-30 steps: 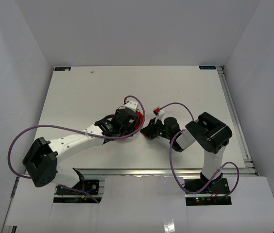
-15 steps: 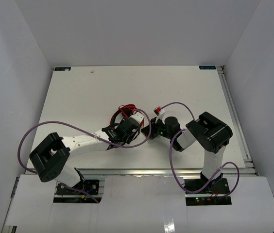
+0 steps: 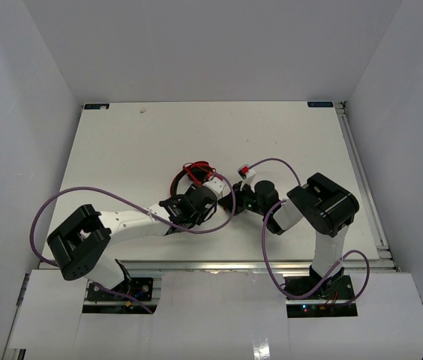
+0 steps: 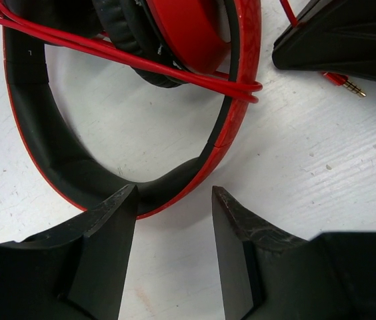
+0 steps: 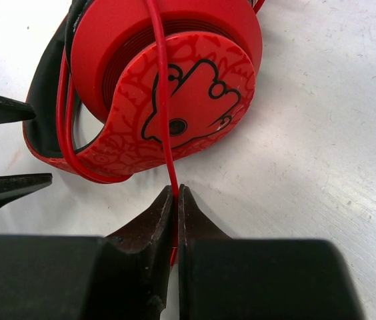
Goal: Wrap the headphones
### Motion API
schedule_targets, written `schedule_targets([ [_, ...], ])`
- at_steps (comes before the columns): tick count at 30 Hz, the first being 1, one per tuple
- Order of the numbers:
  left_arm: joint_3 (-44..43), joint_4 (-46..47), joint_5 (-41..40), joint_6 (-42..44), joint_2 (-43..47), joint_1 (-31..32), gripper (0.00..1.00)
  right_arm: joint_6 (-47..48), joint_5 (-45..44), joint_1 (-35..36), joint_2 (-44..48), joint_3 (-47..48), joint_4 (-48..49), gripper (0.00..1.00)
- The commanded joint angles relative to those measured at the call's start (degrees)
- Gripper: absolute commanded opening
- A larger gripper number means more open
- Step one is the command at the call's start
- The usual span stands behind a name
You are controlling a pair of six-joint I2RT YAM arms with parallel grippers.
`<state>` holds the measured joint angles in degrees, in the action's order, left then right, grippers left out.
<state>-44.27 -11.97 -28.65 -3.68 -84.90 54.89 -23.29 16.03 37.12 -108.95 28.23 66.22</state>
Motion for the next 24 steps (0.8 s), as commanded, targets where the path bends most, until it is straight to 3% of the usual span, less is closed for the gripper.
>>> schedule_targets([
  [1, 0.0, 0.5, -2.0, 0.7, -1.3, 0.2, 0.59, 2.1, -0.5, -0.3, 0.7, -1.4, -1.5, 0.08],
  [15, -3.8, 0.8, -2.6, 2.0, -6.6, 0.3, 0.54, 2.7, -0.8, -0.3, 1.9, -2.4, -1.4, 0.08],
  [24, -4.2, -2.8, -4.7, 2.9, -2.8, 1.0, 0.64, 3.3, -1.0, -0.3, 3.0, -2.9, -1.6, 0.08],
])
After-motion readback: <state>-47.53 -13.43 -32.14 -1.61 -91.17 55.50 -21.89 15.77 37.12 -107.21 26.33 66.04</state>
